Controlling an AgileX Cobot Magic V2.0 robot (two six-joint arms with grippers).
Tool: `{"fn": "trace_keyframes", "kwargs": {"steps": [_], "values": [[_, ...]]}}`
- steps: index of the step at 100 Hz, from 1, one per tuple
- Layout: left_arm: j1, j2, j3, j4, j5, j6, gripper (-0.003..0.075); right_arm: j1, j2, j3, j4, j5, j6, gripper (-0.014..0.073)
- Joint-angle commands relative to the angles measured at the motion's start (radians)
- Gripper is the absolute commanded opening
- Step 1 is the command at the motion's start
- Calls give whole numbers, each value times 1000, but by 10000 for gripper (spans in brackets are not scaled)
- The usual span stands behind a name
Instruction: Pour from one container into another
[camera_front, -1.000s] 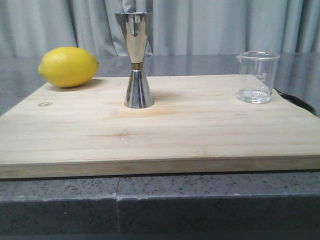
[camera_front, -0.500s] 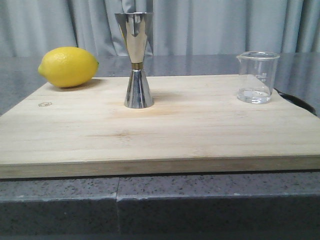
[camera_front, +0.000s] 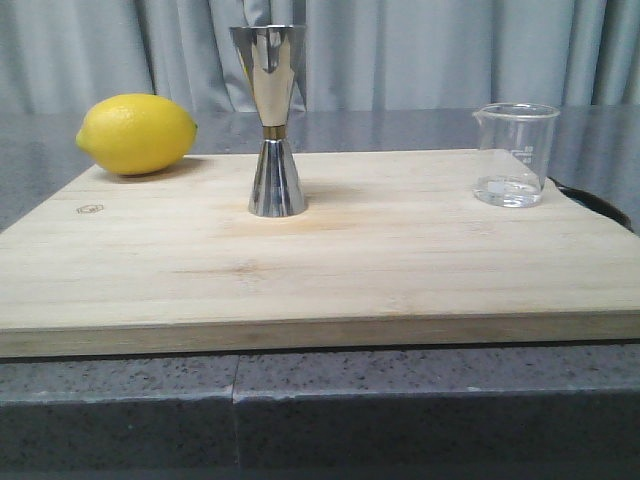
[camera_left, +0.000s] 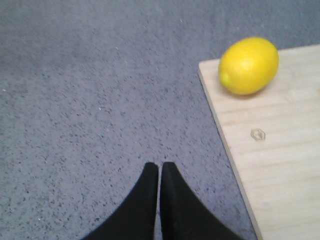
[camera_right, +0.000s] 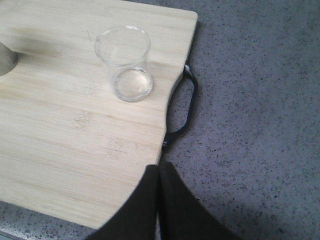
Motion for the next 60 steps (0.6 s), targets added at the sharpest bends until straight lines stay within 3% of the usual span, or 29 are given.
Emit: {"fn": "trace_keyframes", "kwargs": {"steps": [1, 27, 60], "values": [[48, -93, 72, -8, -206, -9, -19, -2, -5, -33, -16, -63, 4, -71], [168, -417, 424, -15, -576, -9, -19, -2, -5, -33, -16, -63, 4, -71], [179, -612, 657, -15, -745, -9, -19, -2, -5, -33, -16, -63, 4, -71]]}}
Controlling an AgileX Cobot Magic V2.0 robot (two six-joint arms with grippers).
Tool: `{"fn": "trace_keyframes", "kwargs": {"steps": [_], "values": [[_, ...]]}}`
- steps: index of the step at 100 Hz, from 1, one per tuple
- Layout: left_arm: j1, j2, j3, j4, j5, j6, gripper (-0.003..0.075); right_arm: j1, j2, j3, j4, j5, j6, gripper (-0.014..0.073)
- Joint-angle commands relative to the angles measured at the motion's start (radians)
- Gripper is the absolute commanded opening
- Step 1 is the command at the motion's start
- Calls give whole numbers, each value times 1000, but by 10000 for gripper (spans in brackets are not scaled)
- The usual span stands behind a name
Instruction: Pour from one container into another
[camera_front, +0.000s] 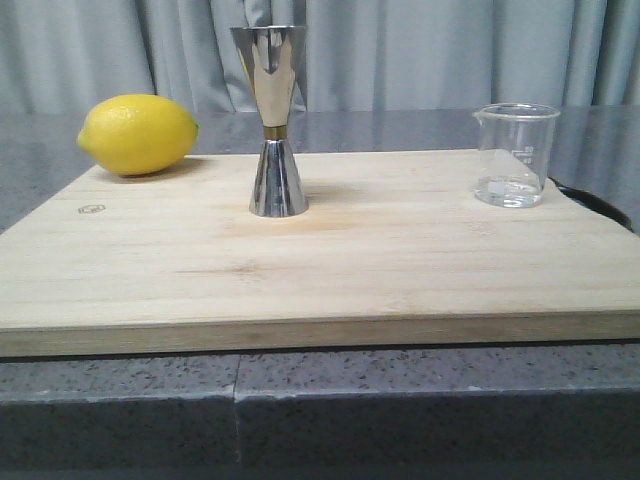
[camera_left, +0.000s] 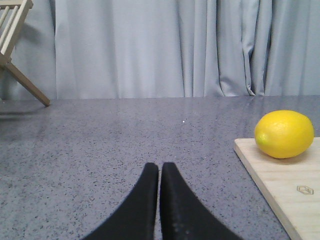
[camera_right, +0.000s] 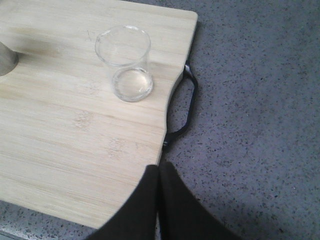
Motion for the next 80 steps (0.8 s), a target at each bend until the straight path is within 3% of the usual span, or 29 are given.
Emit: {"fn": "trace_keyframes", "kwargs": {"steps": [1, 16, 29, 80], "values": [[4, -16, 3, -9, -121, -9, -19, -2, -5, -33, -16, -63, 4, -71], [4, -24, 85, -112, -285, 87, -19, -2, -5, -33, -16, -63, 4, -71], [4, -24, 83, -182, -266, 183, -19, -2, -5, -33, -16, -62, 4, -71], [4, -24, 83, -138, -213, 171, -19, -2, -5, -33, -16, -62, 4, -71]]}}
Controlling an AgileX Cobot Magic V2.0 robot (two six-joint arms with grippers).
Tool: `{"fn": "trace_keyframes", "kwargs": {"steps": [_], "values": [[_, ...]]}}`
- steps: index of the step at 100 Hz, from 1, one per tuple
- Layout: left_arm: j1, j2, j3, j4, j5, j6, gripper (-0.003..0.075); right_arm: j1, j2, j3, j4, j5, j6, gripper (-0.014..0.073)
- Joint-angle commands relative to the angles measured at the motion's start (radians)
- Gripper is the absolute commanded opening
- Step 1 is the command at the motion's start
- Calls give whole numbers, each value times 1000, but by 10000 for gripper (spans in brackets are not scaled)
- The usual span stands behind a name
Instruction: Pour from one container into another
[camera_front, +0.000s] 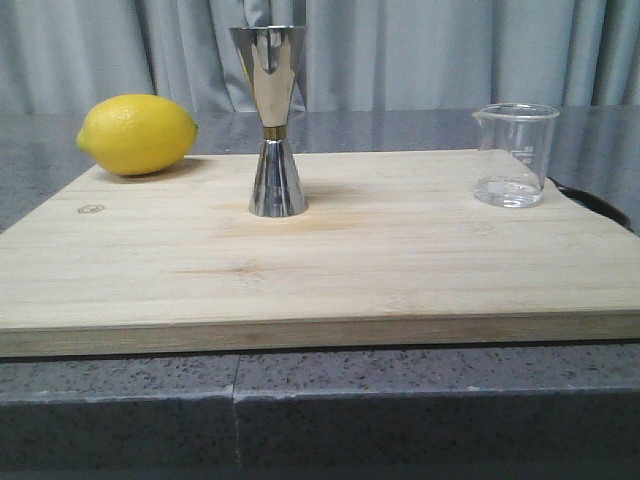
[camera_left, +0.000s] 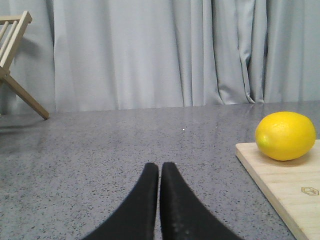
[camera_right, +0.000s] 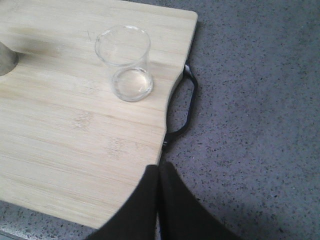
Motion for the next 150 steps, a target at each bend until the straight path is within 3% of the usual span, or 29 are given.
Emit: {"fn": "trace_keyframes", "kwargs": {"steps": [1, 82, 99, 129, 150], "values": [[4, -24, 5, 5, -76, 1, -19, -2, -5, -33, -16, -62, 4, -71], [4, -24, 5, 5, -74, 1, -19, -2, -17, -29, -16, -64, 4, -71], [4, -24, 5, 5, -74, 1, -19, -93, -133, 34, -8, -93, 4, -71], [4, -24, 5, 5, -74, 1, -19, -321, -473, 316, 13, -443, 4, -71], [4, -24, 5, 5, -74, 1, -19, -404, -647, 480, 23, -481, 4, -71]]}}
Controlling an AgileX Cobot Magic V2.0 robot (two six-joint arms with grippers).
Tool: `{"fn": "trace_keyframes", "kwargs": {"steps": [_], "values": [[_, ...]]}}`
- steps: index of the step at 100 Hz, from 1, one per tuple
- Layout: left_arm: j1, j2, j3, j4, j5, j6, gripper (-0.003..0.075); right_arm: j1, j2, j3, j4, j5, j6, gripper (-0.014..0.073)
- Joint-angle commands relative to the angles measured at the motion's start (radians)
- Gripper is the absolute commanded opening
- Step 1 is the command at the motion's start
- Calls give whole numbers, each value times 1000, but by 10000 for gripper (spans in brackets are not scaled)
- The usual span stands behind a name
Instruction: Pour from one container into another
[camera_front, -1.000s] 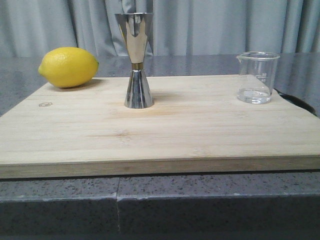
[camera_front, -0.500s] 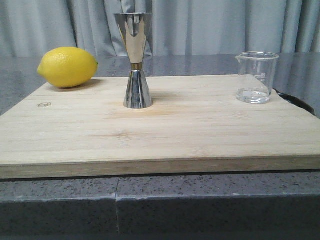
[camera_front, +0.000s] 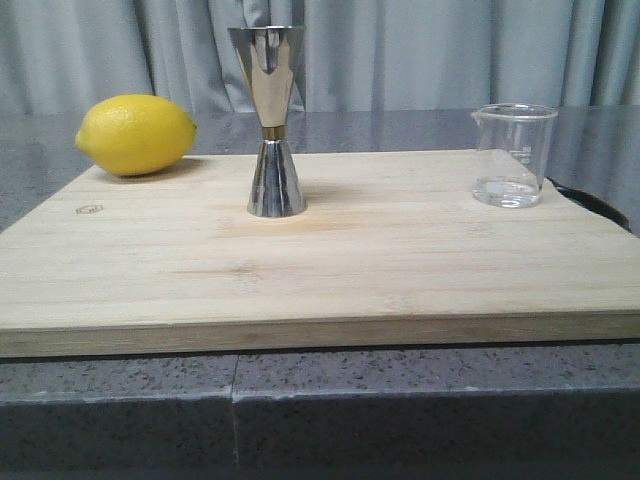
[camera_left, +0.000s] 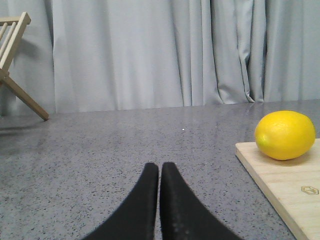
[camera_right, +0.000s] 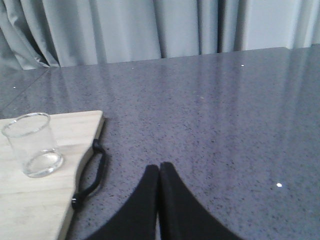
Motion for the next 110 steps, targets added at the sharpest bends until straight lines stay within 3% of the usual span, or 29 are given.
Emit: {"fn": "trace_keyframes", "kwargs": {"steps": [1, 19, 36, 110], "values": [[4, -24, 5, 0, -74, 0, -19, -37, -48, 34, 2, -101, 4, -71], [4, -24, 5, 0, -74, 0, -19, -77, -117, 139, 16, -190, 4, -71], [4, -24, 5, 0, -74, 0, -19, -19, -134, 226, 16, -365, 4, -71], [4, -24, 5, 0, -74, 0, -19, -2, -134, 223, 16, -339, 4, -71]]}}
